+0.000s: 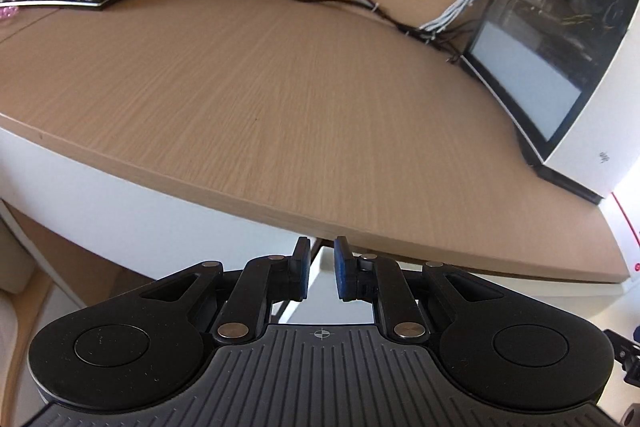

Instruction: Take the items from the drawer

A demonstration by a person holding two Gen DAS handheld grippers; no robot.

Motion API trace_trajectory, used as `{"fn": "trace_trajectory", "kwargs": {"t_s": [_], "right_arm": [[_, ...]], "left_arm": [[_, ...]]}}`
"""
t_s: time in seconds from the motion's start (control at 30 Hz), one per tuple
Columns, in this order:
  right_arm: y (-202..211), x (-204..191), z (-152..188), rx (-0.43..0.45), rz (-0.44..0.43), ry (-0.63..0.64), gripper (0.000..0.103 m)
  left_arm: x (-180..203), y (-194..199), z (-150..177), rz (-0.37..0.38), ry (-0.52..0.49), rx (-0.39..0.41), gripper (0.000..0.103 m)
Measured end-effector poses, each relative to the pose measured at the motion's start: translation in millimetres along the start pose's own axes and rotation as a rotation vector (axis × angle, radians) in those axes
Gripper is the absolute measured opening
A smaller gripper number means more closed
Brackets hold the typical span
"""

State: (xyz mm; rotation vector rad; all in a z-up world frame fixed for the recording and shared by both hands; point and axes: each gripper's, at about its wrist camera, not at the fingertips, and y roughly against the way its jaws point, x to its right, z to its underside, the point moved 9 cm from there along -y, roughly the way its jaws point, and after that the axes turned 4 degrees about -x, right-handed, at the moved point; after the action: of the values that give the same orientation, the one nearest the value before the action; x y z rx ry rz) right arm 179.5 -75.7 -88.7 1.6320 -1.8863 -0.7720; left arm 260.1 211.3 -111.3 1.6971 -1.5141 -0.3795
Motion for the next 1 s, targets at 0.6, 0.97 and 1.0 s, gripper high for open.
{"fn": "trace_trajectory", "kwargs": {"t_s": [0.6, 0.97, 1.0], "right_arm": [[-24.0, 1.8, -12.4, 0.0, -0.035, 0.029, 0.103], [-48.9, -37.0, -32.1, 0.032, -0.105, 0.068, 0.103], [-52.3, -41.2, -33.6, 0.031, -0.114, 0.065, 0.103]], "left_arm": [[0.8, -12.4, 3.8, 0.055, 0.005, -0.027, 0.025], [0.3, -14.6, 2.4, 0.065, 0.027, -0.059, 0.028], [0.8, -14.4, 2.7, 0.063, 0.024, -0.057, 0.029]]}}
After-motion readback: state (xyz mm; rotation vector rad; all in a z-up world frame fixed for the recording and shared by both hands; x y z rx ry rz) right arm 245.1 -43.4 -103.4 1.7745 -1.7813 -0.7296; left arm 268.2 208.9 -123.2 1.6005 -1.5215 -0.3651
